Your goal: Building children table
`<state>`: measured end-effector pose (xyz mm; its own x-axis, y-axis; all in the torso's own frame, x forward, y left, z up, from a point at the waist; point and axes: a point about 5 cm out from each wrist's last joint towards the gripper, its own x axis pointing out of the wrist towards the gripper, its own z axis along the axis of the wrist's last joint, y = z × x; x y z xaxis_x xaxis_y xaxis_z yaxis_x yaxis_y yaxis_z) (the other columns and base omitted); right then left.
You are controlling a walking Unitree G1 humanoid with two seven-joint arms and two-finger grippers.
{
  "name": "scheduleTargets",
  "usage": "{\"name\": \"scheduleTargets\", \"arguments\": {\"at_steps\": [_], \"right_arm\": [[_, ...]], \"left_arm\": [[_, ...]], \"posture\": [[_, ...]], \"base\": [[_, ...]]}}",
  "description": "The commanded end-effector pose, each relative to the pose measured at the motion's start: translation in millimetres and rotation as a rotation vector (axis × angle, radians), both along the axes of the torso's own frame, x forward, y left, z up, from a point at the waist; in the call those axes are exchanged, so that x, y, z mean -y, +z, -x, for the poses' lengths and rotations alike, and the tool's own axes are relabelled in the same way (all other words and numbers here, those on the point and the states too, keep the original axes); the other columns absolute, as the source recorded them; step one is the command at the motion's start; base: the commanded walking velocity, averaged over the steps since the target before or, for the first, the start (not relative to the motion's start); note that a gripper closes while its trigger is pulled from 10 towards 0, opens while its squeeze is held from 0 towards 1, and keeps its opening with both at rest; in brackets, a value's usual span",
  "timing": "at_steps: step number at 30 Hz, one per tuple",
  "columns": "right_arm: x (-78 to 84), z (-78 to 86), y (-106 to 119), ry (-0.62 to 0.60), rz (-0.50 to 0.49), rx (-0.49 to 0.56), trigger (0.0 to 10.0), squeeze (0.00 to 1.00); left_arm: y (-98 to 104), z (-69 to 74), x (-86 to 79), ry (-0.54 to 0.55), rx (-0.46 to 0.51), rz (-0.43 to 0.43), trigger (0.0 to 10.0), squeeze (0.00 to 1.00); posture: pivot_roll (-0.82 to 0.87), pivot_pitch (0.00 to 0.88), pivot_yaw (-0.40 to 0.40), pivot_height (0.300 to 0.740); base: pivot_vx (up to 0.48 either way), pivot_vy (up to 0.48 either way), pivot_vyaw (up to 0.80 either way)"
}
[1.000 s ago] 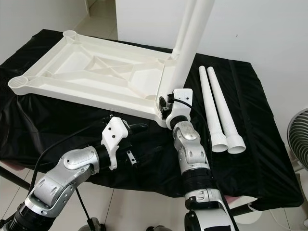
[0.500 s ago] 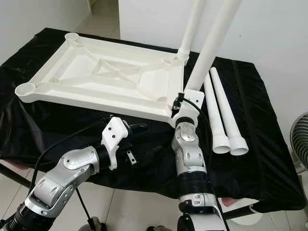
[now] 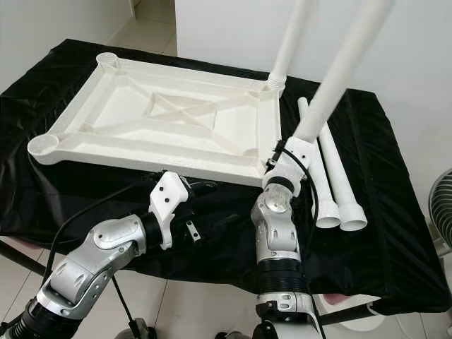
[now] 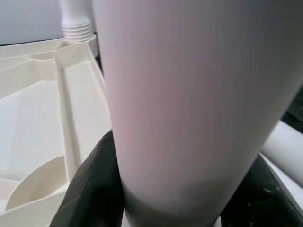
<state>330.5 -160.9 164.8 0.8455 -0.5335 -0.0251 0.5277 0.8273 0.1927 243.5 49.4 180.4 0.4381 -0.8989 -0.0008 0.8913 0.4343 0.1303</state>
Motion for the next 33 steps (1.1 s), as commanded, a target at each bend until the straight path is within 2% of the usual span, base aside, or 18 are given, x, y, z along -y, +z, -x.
{"name": "scheduleTargets", "arguments": {"at_steps": [1, 8, 9, 10, 13, 14, 15, 16, 19, 24, 25, 27, 28, 33], "right_arm": [[18.8, 12.1, -36.1, -0.106, -0.056, -0.156, 0.0, 0.00], [9.4, 8.9, -36.8, -0.040, -0.035, -0.173, 0.0, 0.00], [1.9, 4.6, -35.4, 0.037, -0.004, -0.171, 10.0, 0.00], [-3.6, 2.0, -33.3, 0.102, 0.000, -0.147, 10.0, 0.00], [-4.3, 0.9, -30.1, 0.133, 0.002, -0.115, 10.0, 0.00], [-5.8, -1.9, -24.7, 0.199, 0.061, -0.081, 10.0, 0.00], [-1.6, -3.3, -21.3, 0.233, 0.140, -0.071, 10.0, 0.05], [0.3, -4.0, -22.5, 0.251, 0.145, -0.080, 10.0, 1.00], [4.6, -4.3, -23.2, 0.257, 0.143, -0.080, 10.0, 1.00], [5.8, -5.9, -16.6, 0.351, 0.148, -0.028, 10.0, 1.00], [6.4, -6.6, -14.6, 0.375, 0.155, -0.021, 10.0, 0.86], [7.3, -7.0, -13.6, 0.388, 0.163, -0.019, 10.0, 0.86], [7.3, -7.4, -12.7, 0.409, 0.169, -0.015, 10.0, 0.00], [10.3, -8.8, 0.4, 0.471, 0.187, 0.077, 10.0, 0.00]], "left_arm": [[0.7, 5.3, 3.9, -0.042, -0.003, 0.001, 10.0, 0.00], [0.5, 5.3, 4.0, -0.043, -0.002, 0.001, 10.0, 0.00], [0.7, 5.4, 4.3, -0.044, -0.002, 0.002, 10.0, 0.00], [0.6, 5.5, 4.6, -0.045, -0.002, 0.002, 10.0, 0.00], [0.6, 5.5, 4.8, -0.045, -0.001, 0.002, 10.0, 0.00], [0.7, 5.5, 4.9, -0.045, 0.000, 0.002, 10.0, 0.00], [0.7, 5.3, 4.7, -0.044, 0.000, 0.001, 10.0, 0.00], [0.7, 5.3, 4.6, -0.045, 0.000, 0.001, 10.0, 0.00], [0.8, 5.4, 4.6, -0.045, 0.000, 0.001, 10.0, 0.00], [1.4, 5.3, 4.2, -0.047, 0.002, 0.000, 10.0, 0.00], [1.6, 5.2, 4.1, -0.047, 0.002, 0.000, 10.0, 0.00], [1.7, 5.1, 3.9, -0.048, 0.001, 0.000, 10.0, 0.00], [1.8, 5.2, 3.8, -0.048, 0.001, 0.000, 10.0, 0.00], [1.9, 4.9, 2.8, -0.045, -0.001, -0.001, 10.0, 0.00]], "posture": [[0.13, 0.112, -0.064, 0.740], [0.13, 0.107, -0.066, 0.740], [0.13, 0.103, -0.066, 0.740], [0.13, 0.100, -0.066, 0.740], [0.13, 0.096, -0.066, 0.740], [0.13, 0.096, -0.066, 0.740], [0.13, 0.094, -0.064, 0.740], [0.13, 0.094, -0.064, 0.740], [0.13, 0.096, -0.061, 0.740], [0.12, 0.101, -0.059, 0.740], [0.12, 0.103, -0.057, 0.740], [0.12, 0.103, -0.057, 0.740], [0.12, 0.104, -0.056, 0.740], [0.13, 0.110, -0.051, 0.740]], "base": [[0.000, 0.000, 0.00], [0.000, 0.000, 0.00], [0.000, 0.000, 0.00], [0.000, 0.000, 0.00], [0.000, 0.000, 0.00], [0.000, 0.000, 0.00], [0.000, 0.000, 0.00], [0.000, 0.000, 0.00], [0.000, 0.000, 0.00], [0.000, 0.000, 0.00], [0.000, 0.000, 0.00], [0.000, 0.000, 0.00], [0.000, 0.000, 0.00], [0.000, 0.000, 0.00]]}}
